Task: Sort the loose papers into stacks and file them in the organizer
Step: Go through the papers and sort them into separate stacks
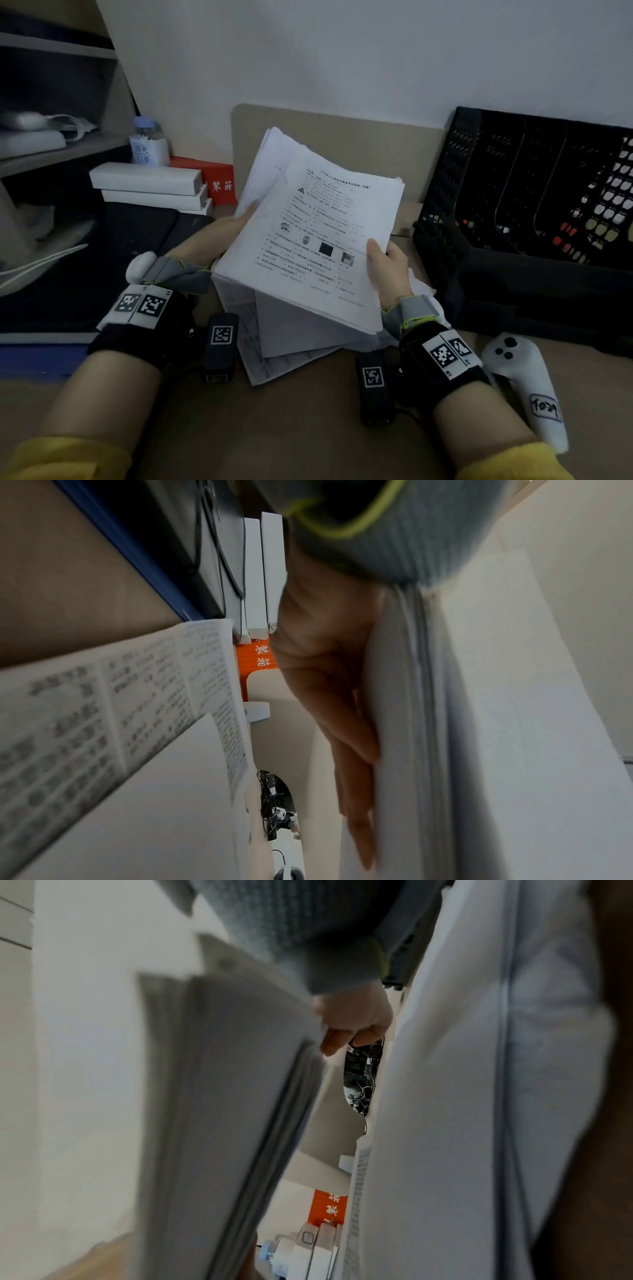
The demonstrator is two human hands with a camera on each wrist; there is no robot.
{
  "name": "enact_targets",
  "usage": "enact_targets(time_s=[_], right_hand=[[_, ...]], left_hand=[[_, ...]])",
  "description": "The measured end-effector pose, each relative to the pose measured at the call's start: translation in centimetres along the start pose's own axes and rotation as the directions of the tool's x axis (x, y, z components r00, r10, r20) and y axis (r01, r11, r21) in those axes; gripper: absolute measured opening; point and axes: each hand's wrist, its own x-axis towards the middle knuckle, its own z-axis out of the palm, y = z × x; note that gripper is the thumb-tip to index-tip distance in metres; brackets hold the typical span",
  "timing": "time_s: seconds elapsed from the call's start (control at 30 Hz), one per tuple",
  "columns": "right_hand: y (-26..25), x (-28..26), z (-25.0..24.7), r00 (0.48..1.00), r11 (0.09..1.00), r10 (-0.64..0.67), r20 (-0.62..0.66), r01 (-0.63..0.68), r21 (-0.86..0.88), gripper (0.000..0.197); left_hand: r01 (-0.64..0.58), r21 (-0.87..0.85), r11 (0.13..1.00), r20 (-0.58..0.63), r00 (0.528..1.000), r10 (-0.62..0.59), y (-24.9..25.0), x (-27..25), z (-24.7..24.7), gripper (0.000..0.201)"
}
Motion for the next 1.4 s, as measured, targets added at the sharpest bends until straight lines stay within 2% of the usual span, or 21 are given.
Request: enact_targets(time_s=[0.07, 0.13, 0.23, 0.33, 0.43, 0.5, 0.6, 0.73, 0.83, 0.93, 1.07, 1.17, 1.23, 1.3, 1.4], right_hand=[[0.3, 0.1, 0.2, 1.0, 1.0, 0.018, -0.012, -0.018, 0.011, 0.024], [0.3, 0.1, 0.1, 1.0, 0.999, 0.031, 0.0, -0.031, 0.035, 0.027], [0.1, -0.1, 0.0, 0.999, 0.996, 0.03, 0.03, -0.033, 0.087, 0.029], [0.0, -0.3, -0.1, 0.999, 0.992, -0.038, 0.026, 0.034, 0.119, 0.025], [-0.6, -0.9, -0.3, 0.987, 0.979, -0.159, -0.005, 0.159, 0.129, 0.015], [-1.2, -1.2, -0.2, 0.97, 0.958, -0.24, -0.039, 0.243, 0.151, 0.011], [-2.0, -1.5, 0.0, 0.923, 0.909, -0.361, -0.134, 0.38, 0.171, 0.02], [-2.8, -2.0, 0.0, 0.86, 0.836, -0.462, -0.217, 0.504, 0.217, 0.037], [-3.0, -2.1, 0.0, 0.838, 0.811, -0.508, -0.198, 0.543, 0.218, 0.032], [-2.8, -2.2, 0.1, 0.874, 0.834, -0.469, -0.127, 0.485, 0.262, 0.024], [-2.3, -1.7, 0.1, 0.943, 0.899, -0.326, -0.062, 0.33, 0.287, 0.014], [-1.4, -1.0, -0.2, 0.982, 0.951, -0.189, 0.014, 0.179, 0.252, 0.022], [-0.8, -0.8, -0.4, 0.992, 0.976, -0.096, 0.078, 0.078, 0.204, 0.022], [-0.5, -0.7, -0.6, 0.99, 0.982, -0.016, 0.138, -0.01, 0.188, 0.012], [-0.3, -0.7, -0.7, 0.978, 0.978, 0.061, 0.198, -0.098, 0.181, 0.009]], left_hand=[[-0.006, 0.071, 0.997, -0.015, 1.0, 0.007, 0.1, -0.1, 0.4, 0.075], [-0.019, -0.019, 1.0, -0.002, 1.0, 0.019, -0.1, 0.0, 0.9, 0.079], [-0.051, -0.117, 0.992, -0.018, 0.999, 0.049, -0.3, -0.7, 1.5, 0.064], [-0.107, -0.064, 0.992, 0.102, 0.988, 0.114, 0.1, -0.9, 1.3, 0.068], [-0.063, -0.137, 0.989, 0.223, 0.97, 0.093, 0.1, -0.6, 0.8, 0.075], [-0.104, -0.157, 0.982, 0.212, 0.968, 0.137, -0.1, -0.4, 1.3, 0.061], [-0.205, -0.171, 0.964, 0.129, 0.965, 0.228, 0.0, -0.3, 2.3, 0.04], [-0.315, -0.205, 0.927, 0.08, 0.938, 0.336, -0.1, -0.2, 3.3, 0.04], [-0.364, -0.206, 0.908, 0.08, 0.919, 0.386, -0.4, -0.1, 4.0, 0.041], [-0.373, -0.221, 0.901, 0.059, 0.917, 0.395, -0.5, 0.0, 4.4, 0.04], [-0.341, -0.261, 0.903, 0.07, 0.926, 0.37, -0.7, 0.2, 4.3, 0.035], [-0.302, -0.221, 0.927, 0.147, 0.93, 0.338, -1.0, 0.1, 4.4, 0.039], [-0.254, -0.215, 0.943, 0.216, 0.929, 0.299, -1.2, 0.0, 4.5, 0.042], [-0.222, -0.208, 0.953, 0.258, 0.927, 0.272, -1.4, 0.0, 4.7, 0.04], [-0.208, -0.177, 0.962, 0.264, 0.932, 0.25, -1.4, 0.0, 4.7, 0.038]])
